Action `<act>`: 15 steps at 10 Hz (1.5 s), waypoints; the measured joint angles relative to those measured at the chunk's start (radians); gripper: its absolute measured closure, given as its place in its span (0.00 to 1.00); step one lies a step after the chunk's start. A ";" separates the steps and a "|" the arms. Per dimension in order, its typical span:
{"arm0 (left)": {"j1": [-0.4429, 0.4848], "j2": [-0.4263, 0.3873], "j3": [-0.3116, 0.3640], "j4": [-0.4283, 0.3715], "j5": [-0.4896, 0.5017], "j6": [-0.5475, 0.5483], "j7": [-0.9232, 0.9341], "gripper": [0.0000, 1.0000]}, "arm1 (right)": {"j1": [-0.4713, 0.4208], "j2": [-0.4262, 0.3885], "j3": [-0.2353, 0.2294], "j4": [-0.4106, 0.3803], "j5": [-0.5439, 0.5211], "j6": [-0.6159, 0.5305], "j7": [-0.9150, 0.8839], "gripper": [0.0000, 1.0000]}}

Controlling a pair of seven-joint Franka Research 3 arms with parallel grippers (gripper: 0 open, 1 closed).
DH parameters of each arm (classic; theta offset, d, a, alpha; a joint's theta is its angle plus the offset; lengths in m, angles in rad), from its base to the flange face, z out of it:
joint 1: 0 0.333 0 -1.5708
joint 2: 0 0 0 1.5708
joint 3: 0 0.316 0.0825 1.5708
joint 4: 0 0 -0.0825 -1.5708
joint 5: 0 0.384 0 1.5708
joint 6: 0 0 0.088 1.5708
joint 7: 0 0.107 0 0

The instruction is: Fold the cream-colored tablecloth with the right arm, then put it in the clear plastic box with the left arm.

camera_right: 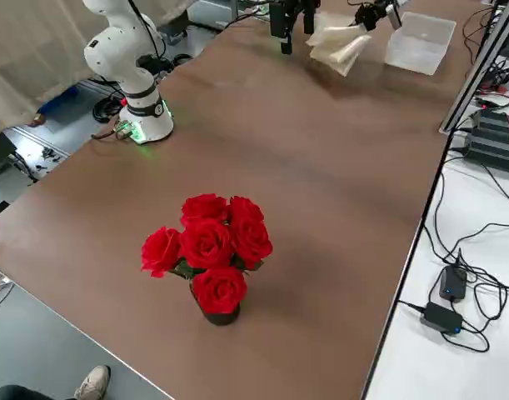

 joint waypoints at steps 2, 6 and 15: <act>0.051 -0.001 0.001 0.090 0.002 -0.085 0.010 0.84 | 0.000 0.000 0.000 0.000 0.000 0.000 -0.025 0.00; 0.102 -0.001 0.024 0.199 0.106 -0.123 0.116 0.84 | 0.000 0.000 -0.002 0.000 -0.001 -0.021 -0.103 0.00; 0.083 0.031 0.134 0.450 0.443 -0.032 0.393 0.84 | 0.000 0.000 -0.001 0.000 -0.001 -0.025 -0.100 0.00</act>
